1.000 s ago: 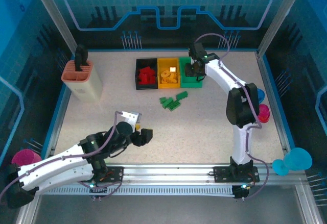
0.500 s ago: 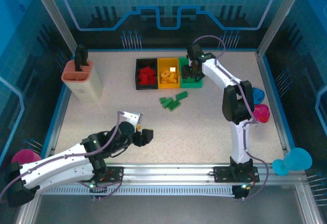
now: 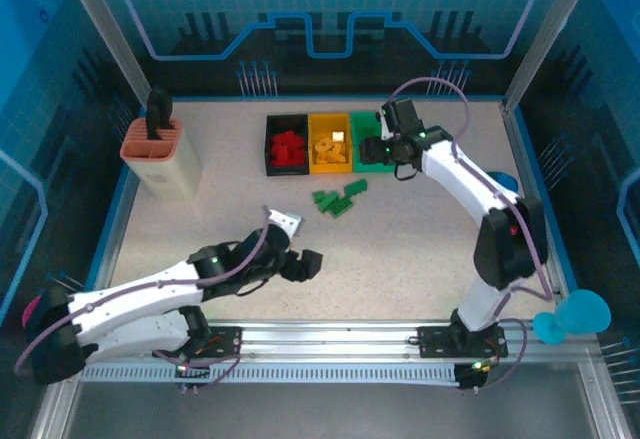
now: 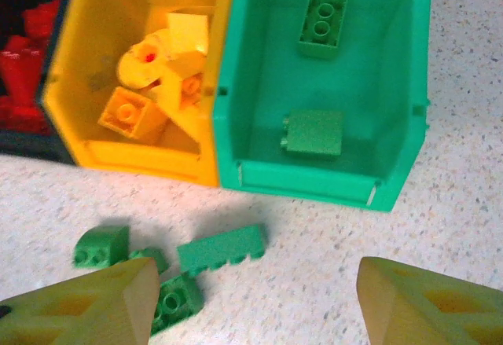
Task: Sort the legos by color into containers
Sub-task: Pick up the lego from the center of the table.
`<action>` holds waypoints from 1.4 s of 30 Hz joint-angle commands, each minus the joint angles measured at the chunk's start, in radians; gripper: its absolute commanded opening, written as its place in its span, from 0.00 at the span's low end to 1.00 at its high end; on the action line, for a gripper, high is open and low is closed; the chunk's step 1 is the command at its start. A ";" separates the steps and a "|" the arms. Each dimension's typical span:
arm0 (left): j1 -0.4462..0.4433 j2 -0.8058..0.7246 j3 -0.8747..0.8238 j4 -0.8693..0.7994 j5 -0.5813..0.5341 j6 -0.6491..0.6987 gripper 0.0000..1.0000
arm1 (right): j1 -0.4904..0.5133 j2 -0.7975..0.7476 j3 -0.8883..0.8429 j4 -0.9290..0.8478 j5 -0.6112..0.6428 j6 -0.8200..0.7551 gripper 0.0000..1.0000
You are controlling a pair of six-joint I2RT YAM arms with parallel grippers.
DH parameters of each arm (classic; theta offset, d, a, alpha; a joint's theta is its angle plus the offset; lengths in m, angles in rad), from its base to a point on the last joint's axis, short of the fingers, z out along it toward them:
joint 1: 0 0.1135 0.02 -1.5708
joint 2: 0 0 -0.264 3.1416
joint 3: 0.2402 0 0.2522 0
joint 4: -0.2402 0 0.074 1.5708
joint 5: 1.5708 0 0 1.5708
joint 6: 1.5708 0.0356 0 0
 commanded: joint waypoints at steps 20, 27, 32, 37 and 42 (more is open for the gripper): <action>0.359 0.772 0.548 -0.068 0.071 0.012 0.73 | 0.047 -0.409 -0.497 0.200 -0.064 0.106 0.70; 0.377 0.881 0.670 -0.121 0.016 0.008 0.69 | 0.045 -0.471 -0.565 0.198 -0.047 0.117 0.70; 0.394 0.915 0.716 -0.133 -0.002 0.000 0.65 | 0.046 -0.506 -0.604 0.192 -0.038 0.131 0.70; 0.396 0.963 0.746 -0.151 -0.009 0.008 0.61 | 0.046 -0.538 -0.631 0.191 -0.038 0.141 0.71; 0.396 0.993 0.743 -0.138 0.020 -0.002 0.59 | 0.046 -0.552 -0.648 0.190 -0.037 0.147 0.71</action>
